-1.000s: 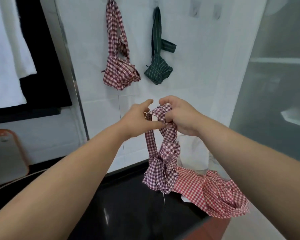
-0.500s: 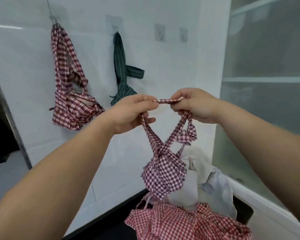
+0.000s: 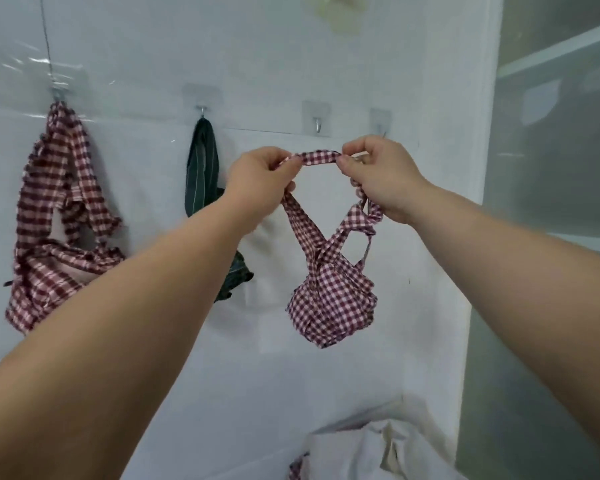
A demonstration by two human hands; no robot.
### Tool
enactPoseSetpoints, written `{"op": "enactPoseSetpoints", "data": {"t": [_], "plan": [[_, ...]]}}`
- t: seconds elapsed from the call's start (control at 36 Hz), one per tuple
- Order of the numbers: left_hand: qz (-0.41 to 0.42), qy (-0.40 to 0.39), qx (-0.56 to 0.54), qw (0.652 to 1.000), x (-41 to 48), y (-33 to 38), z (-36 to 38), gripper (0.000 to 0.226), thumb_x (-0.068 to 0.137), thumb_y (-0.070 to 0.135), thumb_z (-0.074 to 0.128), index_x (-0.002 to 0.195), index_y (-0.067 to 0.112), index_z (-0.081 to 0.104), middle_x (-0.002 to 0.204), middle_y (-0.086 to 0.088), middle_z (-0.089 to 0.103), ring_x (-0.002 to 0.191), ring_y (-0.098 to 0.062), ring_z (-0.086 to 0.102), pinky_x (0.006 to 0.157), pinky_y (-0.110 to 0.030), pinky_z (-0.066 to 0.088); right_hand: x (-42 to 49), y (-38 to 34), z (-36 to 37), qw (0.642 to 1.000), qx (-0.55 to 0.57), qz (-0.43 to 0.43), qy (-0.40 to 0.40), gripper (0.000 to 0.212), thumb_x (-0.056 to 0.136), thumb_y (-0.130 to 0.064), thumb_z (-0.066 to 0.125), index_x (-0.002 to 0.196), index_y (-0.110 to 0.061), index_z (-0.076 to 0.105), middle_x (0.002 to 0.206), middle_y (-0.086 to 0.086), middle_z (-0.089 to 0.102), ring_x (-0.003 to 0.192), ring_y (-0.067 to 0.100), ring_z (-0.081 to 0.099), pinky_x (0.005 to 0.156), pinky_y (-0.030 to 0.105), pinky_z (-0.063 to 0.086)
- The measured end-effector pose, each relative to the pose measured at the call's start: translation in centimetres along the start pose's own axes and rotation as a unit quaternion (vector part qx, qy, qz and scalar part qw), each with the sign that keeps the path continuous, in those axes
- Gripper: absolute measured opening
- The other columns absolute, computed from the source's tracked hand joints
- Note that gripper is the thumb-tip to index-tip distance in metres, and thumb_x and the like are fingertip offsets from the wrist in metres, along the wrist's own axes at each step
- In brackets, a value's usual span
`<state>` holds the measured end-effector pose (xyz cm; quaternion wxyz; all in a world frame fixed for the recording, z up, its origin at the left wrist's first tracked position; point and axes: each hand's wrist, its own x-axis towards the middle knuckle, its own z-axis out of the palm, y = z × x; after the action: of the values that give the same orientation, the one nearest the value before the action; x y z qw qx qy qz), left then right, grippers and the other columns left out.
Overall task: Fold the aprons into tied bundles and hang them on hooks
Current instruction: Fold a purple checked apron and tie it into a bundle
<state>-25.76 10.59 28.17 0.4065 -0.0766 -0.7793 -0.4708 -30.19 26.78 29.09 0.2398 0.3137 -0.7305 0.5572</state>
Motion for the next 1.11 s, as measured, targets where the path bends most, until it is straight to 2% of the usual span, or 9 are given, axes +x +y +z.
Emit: {"op": "enactPoseSetpoints", "data": {"t": [0.06, 0.17, 0.36, 0.58, 0.75, 0.83, 0.92, 1.0, 1.11], "plan": [[0.01, 0.028, 0.006, 1.0, 1.4, 0.0, 1.1, 0.012, 0.095, 0.031, 0.058, 0.092, 0.023, 0.067, 0.074, 0.003, 0.066, 0.07, -0.012, 0.061, 0.063, -0.028, 0.053, 1.7, 0.8, -0.4, 0.999, -0.01, -0.027, 0.02, 0.008, 0.09, -0.02, 0.064, 0.087, -0.025, 0.059, 0.084, 0.007, 0.057, 0.067, 0.016, 0.05, 0.068, 0.029, 0.043], [0.035, 0.057, 0.045, 0.997, 3.8, -0.1, 2.8, 0.016, 0.095, 0.031, 0.057, 0.09, 0.022, 0.069, 0.071, 0.002, 0.066, 0.054, -0.006, 0.051, 0.048, -0.014, 0.042, 4.5, 2.4, -0.9, 0.998, -0.001, -0.05, 0.047, 0.005, 0.09, -0.021, 0.064, 0.094, -0.021, 0.061, 0.079, 0.001, 0.058, 0.063, 0.012, 0.051, 0.063, 0.022, 0.043], [0.067, 0.11, 0.093, 0.987, 8.8, -0.4, 4.3, 0.029, 0.091, 0.029, 0.059, 0.086, 0.003, 0.072, 0.072, -0.015, 0.062, 0.061, -0.017, 0.047, 0.057, -0.027, 0.04, 10.3, 4.0, -0.7, 0.993, -0.004, -0.081, 0.08, 0.008, 0.089, -0.024, 0.065, 0.094, -0.021, 0.059, 0.081, -0.005, 0.056, 0.067, 0.006, 0.051, 0.055, 0.013, 0.039], [0.076, 0.177, 0.167, 0.967, 13.4, -0.9, 4.2, 0.004, 0.088, 0.029, 0.06, 0.09, 0.025, 0.059, 0.089, 0.004, 0.067, 0.086, -0.015, 0.064, 0.072, -0.032, 0.054, 15.6, 4.9, 1.7, 0.988, -0.011, -0.1, 0.115, 0.007, 0.089, -0.026, 0.065, 0.088, -0.021, 0.06, 0.08, -0.01, 0.054, 0.078, 0.011, 0.054, 0.064, 0.019, 0.041], [0.141, 0.145, 0.408, 0.891, 11.9, -1.6, 5.1, 0.015, 0.094, 0.017, 0.046, 0.103, 0.018, 0.058, 0.105, -0.007, 0.057, 0.091, -0.028, 0.054, 0.064, -0.033, 0.035, 14.9, 6.3, 2.5, 0.99, -0.044, -0.093, 0.097, 0.004, 0.086, -0.019, 0.068, 0.082, -0.019, 0.065, 0.08, -0.008, 0.059, 0.084, 0.013, 0.058, 0.079, 0.025, 0.049], [0.14, 0.095, 0.415, 0.894, 9.9, -2.9, 5.8, 0.017, 0.097, 0.025, 0.046, 0.107, 0.018, 0.058, 0.107, -0.008, 0.059, 0.094, -0.029, 0.056, 0.066, -0.034, 0.038, 12.5, 7.7, 2.7, 0.995, -0.019, -0.084, 0.05, 0.008, 0.087, -0.019, 0.068, 0.093, -0.014, 0.071, 0.082, -0.008, 0.064, 0.075, 0.007, 0.058, 0.072, 0.021, 0.048], [0.115, 0.054, 0.38, 0.916, 8.2, -3.2, 5.7, 0.025, 0.096, 0.032, 0.052, 0.117, 0.021, 0.056, 0.115, -0.004, 0.061, 0.101, -0.025, 0.058, 0.076, -0.037, 0.048, 10.2, 8.2, 2.7, 0.994, -0.08, -0.071, -0.001, 0.018, 0.088, -0.018, 0.066, 0.103, -0.011, 0.072, 0.102, 0.002, 0.069, 0.093, 0.014, 0.062, 0.088, 0.026, 0.047], [0.099, 0.013, 0.347, 0.933, 6.0, -3.2, 5.1, 0.045, 0.092, 0.041, 0.057, 0.132, 0.021, 0.049, 0.127, -0.003, 0.055, 0.106, -0.021, 0.058, 0.088, -0.04, 0.051, 7.9, 8.4, 2.1, 0.994, -0.085, -0.07, 0.025, 0.02, 0.09, -0.018, 0.062, 0.106, -0.012, 0.071, 0.105, 0.0, 0.068, 0.099, 0.015, 0.061, 0.093, 0.028, 0.046], [0.121, 0.039, 0.312, 0.942, 2.2, -4.1, 4.2, 0.041, 0.096, 0.039, 0.052, 0.133, 0.021, 0.051, 0.123, 0.0, 0.056, 0.096, -0.012, 0.057, 0.081, -0.031, 0.049, 4.8, 8.5, 1.3, 0.994, -0.063, -0.062, 0.066, 0.018, 0.092, -0.022, 0.058, 0.103, -0.014, 0.07, 0.09, -0.009, 0.059, 0.09, 0.008, 0.055, 0.081, 0.02, 0.041]]}}
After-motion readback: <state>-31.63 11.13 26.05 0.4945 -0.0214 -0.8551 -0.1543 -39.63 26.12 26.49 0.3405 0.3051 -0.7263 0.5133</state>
